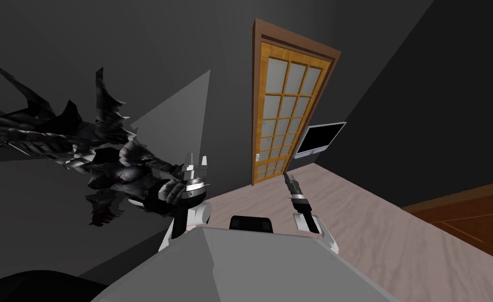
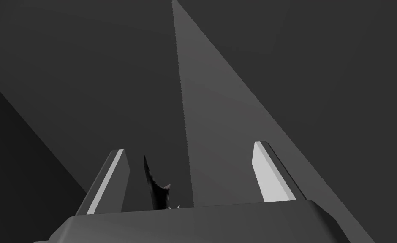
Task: Pull the door open
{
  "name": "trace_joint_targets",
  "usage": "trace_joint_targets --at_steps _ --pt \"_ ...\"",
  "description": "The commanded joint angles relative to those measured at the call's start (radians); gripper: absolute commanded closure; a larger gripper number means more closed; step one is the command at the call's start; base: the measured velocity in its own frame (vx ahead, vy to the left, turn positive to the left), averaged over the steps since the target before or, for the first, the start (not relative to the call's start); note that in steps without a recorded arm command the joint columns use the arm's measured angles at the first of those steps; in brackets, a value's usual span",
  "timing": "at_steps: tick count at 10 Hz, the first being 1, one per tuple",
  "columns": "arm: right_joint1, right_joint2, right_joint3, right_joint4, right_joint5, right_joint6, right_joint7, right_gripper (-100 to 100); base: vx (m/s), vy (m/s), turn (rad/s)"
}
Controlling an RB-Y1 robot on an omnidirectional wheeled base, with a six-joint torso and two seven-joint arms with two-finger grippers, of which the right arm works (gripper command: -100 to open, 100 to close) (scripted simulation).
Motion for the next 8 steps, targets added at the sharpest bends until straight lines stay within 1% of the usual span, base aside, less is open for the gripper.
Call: trace_joint_targets --at_steps 1,8 --pt "-0.006 -0.001 -0.003 0.039 0.015 -0.017 0.038 -100 0.105 0.024 0.089" --pt "-0.050 -0.013 -0.019 0.214 0.077 -0.084 0.182 -100 0.107 0.005 0.080"
